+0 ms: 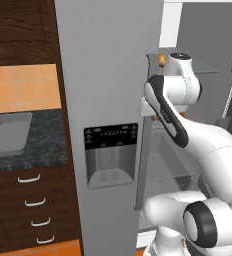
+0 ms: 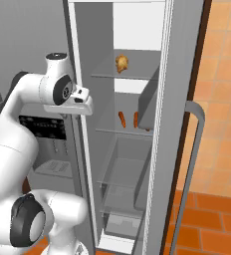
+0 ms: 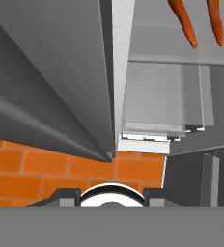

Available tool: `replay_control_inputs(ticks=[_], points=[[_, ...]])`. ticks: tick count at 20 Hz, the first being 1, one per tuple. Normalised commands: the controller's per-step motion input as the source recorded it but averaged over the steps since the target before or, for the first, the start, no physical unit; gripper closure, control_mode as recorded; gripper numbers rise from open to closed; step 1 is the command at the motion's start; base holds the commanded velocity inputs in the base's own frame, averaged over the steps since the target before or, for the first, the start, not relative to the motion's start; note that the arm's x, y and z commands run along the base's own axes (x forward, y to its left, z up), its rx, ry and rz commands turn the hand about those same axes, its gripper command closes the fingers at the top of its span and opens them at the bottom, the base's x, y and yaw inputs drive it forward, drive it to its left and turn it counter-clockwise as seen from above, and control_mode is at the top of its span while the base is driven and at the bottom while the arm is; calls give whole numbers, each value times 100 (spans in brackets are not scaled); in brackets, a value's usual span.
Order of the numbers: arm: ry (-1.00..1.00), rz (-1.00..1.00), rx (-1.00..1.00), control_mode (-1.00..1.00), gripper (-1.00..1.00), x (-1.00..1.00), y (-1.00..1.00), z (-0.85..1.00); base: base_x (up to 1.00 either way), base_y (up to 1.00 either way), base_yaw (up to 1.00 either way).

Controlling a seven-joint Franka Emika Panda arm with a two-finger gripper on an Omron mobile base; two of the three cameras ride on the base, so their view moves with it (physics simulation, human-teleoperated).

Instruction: Place one carrot and one chicken drumstick in each tupperware on the nearby counter, to pack two identical lunches.

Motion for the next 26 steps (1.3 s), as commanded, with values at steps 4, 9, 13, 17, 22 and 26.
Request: replay_control_inputs(ticks=[4, 9, 13, 17, 22, 26], points=[[-4, 1, 0, -100, -100, 0, -47, 11, 0, 0, 0], [-19, 7, 2, -100, -100, 6, -99, 76, 0, 0, 0], [-15, 6, 5, -100, -100, 55, -82, 99, 0, 0, 0], [-21, 0, 11, -100, -100, 87, -26, 74, 0, 0, 0], [-36, 0, 7, -100, -100, 43, 1, 26, 0, 0, 0], [-7, 0, -3, -100, -100, 22, 13, 2, 0, 0, 0]])
